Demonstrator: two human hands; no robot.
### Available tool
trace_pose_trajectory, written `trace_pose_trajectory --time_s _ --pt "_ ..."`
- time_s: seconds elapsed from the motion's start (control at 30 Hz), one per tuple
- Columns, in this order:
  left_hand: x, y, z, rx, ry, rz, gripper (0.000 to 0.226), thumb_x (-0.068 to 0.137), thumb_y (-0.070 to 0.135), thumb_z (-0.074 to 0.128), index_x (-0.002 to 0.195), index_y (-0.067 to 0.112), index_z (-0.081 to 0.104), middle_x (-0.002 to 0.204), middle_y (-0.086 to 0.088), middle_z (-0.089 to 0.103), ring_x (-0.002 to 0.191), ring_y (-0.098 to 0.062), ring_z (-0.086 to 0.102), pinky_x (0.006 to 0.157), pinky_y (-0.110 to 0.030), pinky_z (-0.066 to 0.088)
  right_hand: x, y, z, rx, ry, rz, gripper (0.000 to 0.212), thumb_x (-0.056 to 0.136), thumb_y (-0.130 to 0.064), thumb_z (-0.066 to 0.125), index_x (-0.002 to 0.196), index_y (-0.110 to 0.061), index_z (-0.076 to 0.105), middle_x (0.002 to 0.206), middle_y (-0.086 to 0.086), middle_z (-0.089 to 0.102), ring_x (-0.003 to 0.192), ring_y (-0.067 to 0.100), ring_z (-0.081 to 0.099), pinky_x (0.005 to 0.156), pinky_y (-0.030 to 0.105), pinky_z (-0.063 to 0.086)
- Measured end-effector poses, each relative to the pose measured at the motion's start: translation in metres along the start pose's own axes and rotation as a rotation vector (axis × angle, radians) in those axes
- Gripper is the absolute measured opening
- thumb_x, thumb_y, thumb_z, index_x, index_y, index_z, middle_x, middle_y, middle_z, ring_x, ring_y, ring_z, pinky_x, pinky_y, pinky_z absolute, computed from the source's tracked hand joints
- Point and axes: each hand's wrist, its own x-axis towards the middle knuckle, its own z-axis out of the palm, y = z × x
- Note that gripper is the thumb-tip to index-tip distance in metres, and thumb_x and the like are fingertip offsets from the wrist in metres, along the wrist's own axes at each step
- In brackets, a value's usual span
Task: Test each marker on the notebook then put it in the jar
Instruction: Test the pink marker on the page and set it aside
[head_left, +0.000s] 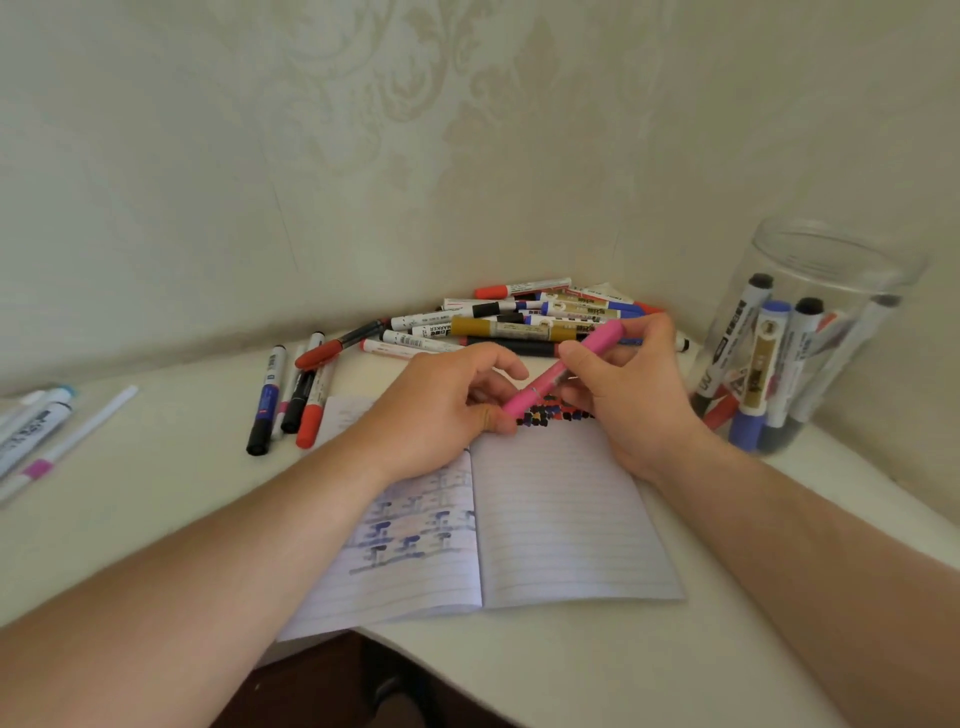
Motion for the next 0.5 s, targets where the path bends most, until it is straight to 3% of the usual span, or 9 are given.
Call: trace_pose_trajectory --time_s 0.1,0.17,0.27,0.37,0.43,0.5 --pt "0.003 0.003 0.004 0.122 -0.015 0.02 0.055 0.087 0.019 0.081 0.132 0.041 0.06 0.097 0.016 0.073 0.085 0.001 0.067 0.084 -0.022 0.052 -0.004 -0.002 0.001 -0.032 -0.021 -0.036 0.044 0.094 -0.011 0.077 0.12 -0.016 0.043 0.089 0.013 0.073 0.073 0.027 0.077 0.067 0.036 0.065" --pt "0.005 0.009 0.006 0.264 -0.025 0.07 0.039 0.091 0.032 0.073 0.127 0.043 0.063 0.091 0.016 0.071 0.08 -0.001 0.065 0.078 -0.027 0.054 -0.008 -0.001 0.0 -0.091 -0.089 -0.083 0.042 0.095 -0.012 0.076 0.12 -0.018 0.043 0.088 0.013 0.074 0.069 0.029 0.075 0.068 0.04 0.065" --pt "0.004 0.019 -0.003 0.38 -0.021 0.059 0.017 0.1 0.039 0.061 0.114 0.036 0.068 0.086 0.011 0.071 0.08 -0.009 0.064 0.079 -0.041 0.055 -0.011 -0.001 -0.006 -0.166 -0.15 -0.124 0.049 0.097 -0.02 0.074 0.133 -0.028 0.041 0.094 0.005 0.075 0.062 0.023 0.07 0.062 0.033 0.059" --pt "-0.008 0.017 -0.043 0.408 0.146 -0.007 0.021 0.101 0.039 0.06 0.12 0.039 0.07 0.095 0.012 0.075 0.084 -0.014 0.067 0.082 -0.038 0.055 -0.01 -0.001 -0.009 -0.24 -0.15 -0.131 0.063 0.099 -0.029 0.071 0.149 -0.035 0.034 0.092 -0.001 0.071 0.062 0.016 0.07 0.065 0.031 0.054" --pt "-0.029 0.006 -0.083 0.497 0.305 -0.07 0.024 0.099 0.035 0.065 0.121 0.036 0.072 0.101 0.009 0.075 0.09 -0.016 0.066 0.078 -0.033 0.049 -0.011 -0.001 -0.009 -0.301 -0.142 -0.158 0.062 0.099 -0.028 0.07 0.149 -0.035 0.034 0.083 -0.004 0.067 0.064 0.011 0.069 0.071 0.027 0.053" --pt "-0.059 -0.016 -0.129 0.66 0.405 -0.192 0.019 0.097 0.034 0.066 0.113 0.033 0.075 0.093 0.002 0.072 0.086 -0.023 0.065 0.07 -0.032 0.041 -0.011 0.0 -0.009 -0.337 -0.114 -0.189 0.059 0.098 -0.024 0.07 0.146 -0.036 0.038 0.078 -0.003 0.066 0.07 0.011 0.069 0.076 0.026 0.052"
